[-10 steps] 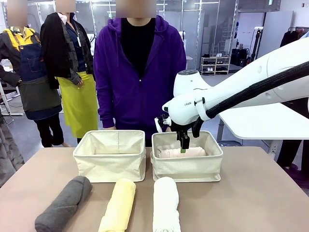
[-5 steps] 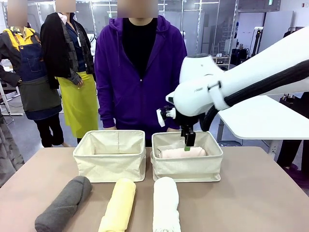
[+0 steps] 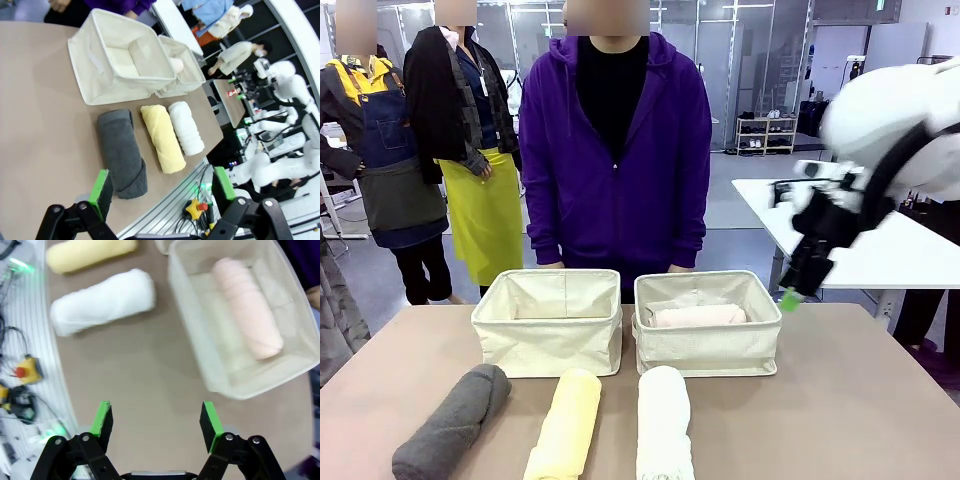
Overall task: Divide the towels into two baskets.
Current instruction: Pick up one hotel-folded towel from the bottom of the table and place it in the Fabric basket indicated by the person.
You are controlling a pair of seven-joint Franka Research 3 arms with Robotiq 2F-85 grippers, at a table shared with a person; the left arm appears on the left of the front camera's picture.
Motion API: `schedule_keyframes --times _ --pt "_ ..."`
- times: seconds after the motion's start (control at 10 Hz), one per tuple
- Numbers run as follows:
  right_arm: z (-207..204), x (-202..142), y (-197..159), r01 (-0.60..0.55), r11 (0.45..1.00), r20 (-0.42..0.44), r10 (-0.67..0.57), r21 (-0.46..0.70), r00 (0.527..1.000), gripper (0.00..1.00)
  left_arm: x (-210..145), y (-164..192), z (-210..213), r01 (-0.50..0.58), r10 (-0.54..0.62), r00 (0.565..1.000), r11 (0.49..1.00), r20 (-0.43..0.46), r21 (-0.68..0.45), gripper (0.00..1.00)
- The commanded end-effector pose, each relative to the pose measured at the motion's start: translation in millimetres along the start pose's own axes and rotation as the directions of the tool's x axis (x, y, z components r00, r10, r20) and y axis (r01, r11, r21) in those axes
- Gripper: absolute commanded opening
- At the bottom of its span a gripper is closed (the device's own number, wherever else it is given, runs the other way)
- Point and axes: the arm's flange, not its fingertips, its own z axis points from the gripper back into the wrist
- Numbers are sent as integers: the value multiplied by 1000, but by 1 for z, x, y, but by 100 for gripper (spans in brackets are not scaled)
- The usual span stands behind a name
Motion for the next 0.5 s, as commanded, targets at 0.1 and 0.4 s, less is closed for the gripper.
schedule_keyframes --times 0.1,0.4 --pt "13 -91 12 163 951 232 -227 264 946 88 1 0 3 21 -20 1000 999 17 -24 100" --pt "18 -218 34 257 879 343 -404 402 848 88 1 0 3 21 -20 1000 999 17 -24 100"
